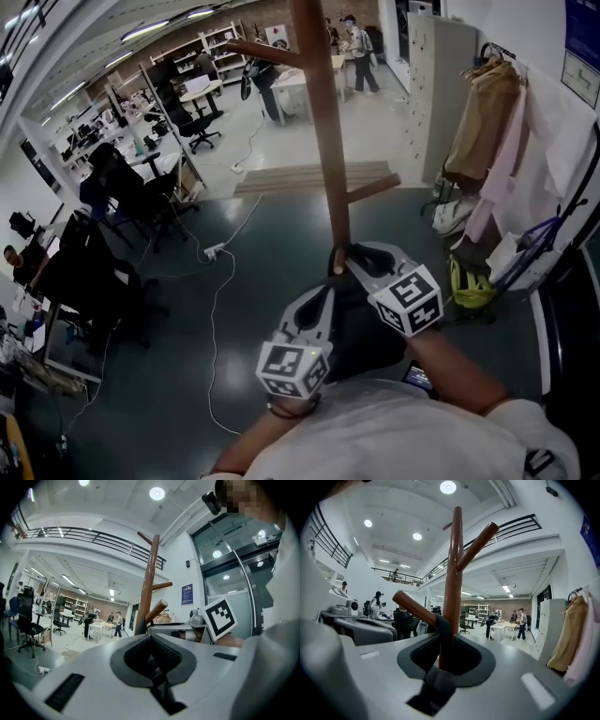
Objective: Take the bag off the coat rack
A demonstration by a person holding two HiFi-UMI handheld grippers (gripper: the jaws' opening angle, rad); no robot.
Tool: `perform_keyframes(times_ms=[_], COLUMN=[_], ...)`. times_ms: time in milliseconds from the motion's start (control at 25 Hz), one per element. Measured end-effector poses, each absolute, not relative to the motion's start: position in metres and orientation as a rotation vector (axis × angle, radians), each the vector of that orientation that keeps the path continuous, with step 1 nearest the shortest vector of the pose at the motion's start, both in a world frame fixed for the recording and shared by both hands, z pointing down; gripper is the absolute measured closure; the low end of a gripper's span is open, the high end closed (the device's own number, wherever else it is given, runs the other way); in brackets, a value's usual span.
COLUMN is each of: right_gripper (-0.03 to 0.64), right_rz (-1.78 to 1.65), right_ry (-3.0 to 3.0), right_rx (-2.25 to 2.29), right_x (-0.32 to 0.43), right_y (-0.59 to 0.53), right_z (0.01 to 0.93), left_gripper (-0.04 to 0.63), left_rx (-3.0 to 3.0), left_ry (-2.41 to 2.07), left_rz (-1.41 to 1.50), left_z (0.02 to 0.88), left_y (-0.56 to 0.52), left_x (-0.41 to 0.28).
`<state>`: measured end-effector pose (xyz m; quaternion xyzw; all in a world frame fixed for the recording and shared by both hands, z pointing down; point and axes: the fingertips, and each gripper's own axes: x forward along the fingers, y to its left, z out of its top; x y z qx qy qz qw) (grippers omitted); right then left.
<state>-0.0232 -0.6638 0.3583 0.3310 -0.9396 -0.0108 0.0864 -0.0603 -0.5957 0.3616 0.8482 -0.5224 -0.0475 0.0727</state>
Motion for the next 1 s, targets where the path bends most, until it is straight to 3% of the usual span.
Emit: perform_keyframes(times_ms=[1000], right_gripper=[0.586], right_rz=[-0.065], right_ry=[-2.832], right_rx=[0.980], right_x=[-0.022], right_y=[-0.650], right_z=[0.346], left_gripper=[0.589], left_rx=[2.563], left_ry=[-1.533], left_rz=[-0.206], left_z=[0.357], left_y=[-0.586], left_x=[-0.065])
